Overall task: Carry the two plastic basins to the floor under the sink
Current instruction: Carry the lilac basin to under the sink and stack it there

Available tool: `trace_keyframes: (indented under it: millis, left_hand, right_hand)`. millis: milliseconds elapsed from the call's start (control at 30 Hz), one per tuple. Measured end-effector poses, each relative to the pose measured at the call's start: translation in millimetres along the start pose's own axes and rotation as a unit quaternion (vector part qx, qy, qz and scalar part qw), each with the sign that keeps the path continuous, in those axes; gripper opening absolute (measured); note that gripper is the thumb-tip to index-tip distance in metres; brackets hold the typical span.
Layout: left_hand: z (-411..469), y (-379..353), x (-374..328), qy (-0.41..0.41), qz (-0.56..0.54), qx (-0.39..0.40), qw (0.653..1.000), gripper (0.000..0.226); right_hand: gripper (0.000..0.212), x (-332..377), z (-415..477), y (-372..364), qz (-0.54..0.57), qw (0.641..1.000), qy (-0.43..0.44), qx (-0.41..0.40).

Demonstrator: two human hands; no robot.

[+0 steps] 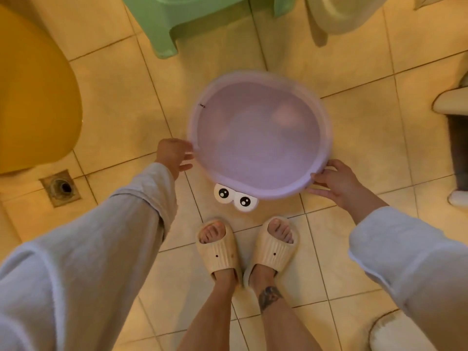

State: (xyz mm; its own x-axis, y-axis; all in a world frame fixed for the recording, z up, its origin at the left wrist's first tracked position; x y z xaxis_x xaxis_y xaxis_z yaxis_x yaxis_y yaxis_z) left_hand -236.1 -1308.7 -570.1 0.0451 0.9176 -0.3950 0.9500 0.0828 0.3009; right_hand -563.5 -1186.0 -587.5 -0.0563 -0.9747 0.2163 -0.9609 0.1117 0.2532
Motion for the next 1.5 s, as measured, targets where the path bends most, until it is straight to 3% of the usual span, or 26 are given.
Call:
trace_keyframes:
  millis: [67, 200, 300, 467, 567, 700, 833, 1133, 1200, 1367, 1500]
  left_hand:
    - [-33.3, 10.9, -8.8, 0.008, -0.054, 0.011, 0.998, 0.007]
    - [-96.3, 35.9, -6.7, 0.022, -0.018, 0.001, 1.0, 0.008]
    - [-117.9, 43.1, 18.0, 0.084, -0.009, 0.001, 0.996, 0.013]
    - [-99.3, 26.6, 58.4, 0.076, 0.06, -0.009, 0.995, 0.014]
    - [-78.1, 8.7, 77.6, 0.07, 0.081, -0.001, 0.994, 0.031]
    - [-58.5, -7.0, 88.8, 0.055, 0.093, -0.014, 0.994, 0.036]
    - [-57.3, -3.2, 91.0, 0.076, 0.099, -0.024, 0.992, 0.054]
    - [-156.3, 55.2, 22.3, 0.051, 0.016, 0.003, 0.999, 0.064]
    - [-186.6, 73.3, 5.6, 0.047, 0.033, 0.009, 0.998, 0.06]
    - [-280.4, 123.5, -23.9, 0.057, 0.095, 0.045, 0.993, 0.024]
    - [-359.3, 162.5, -34.3, 0.097, 0.031, 0.037, 0.994, 0.019]
  right_hand:
    - [0.033, 4.0, -30.6, -0.6, -0.027, 1.0, 0.006, -0.005]
    - [0.017, 13.8, -91.9, -6.2, -0.109, 0.993, 0.001, -0.048]
    - [0.028, 12.6, -107.9, -7.1, -0.082, 0.996, -0.014, -0.042]
    - [0.06, -1.3, -99.3, -10.0, 0.006, 0.998, 0.029, -0.053]
    - [0.052, -10.5, -80.5, -6.9, 0.008, 0.995, 0.046, -0.091]
    - [0.047, -31.5, -57.4, -0.6, 0.079, 0.996, -0.003, -0.051]
    - [0.039, -39.3, -61.0, 15.0, 0.09, 0.996, -0.001, -0.023]
    - [0.029, -13.4, -168.8, 62.7, 0.039, 0.998, 0.005, 0.044]
    - [0.023, -2.2, -202.3, 71.2, 0.023, 0.998, 0.011, 0.057]
    - [0.018, 24.5, -299.7, 88.5, -0.009, 0.995, 0.037, 0.095]
    - [0.018, 31.6, -377.1, 101.6, 0.033, 0.994, 0.046, 0.099]
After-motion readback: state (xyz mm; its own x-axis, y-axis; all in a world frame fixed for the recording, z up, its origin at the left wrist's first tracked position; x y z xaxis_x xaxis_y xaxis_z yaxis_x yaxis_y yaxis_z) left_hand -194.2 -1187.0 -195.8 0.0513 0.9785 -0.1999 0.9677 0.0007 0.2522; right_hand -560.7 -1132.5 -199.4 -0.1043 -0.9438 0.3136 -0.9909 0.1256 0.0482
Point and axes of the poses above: each hand's wrist, its own z-axis towards the middle knuckle, its own y-axis out of the back of the hand, x = y × z, the point moved 5 cm from there along z, towards the middle knuckle, and after that the axes turned 12 degrees about -z, right-handed, at the moved point
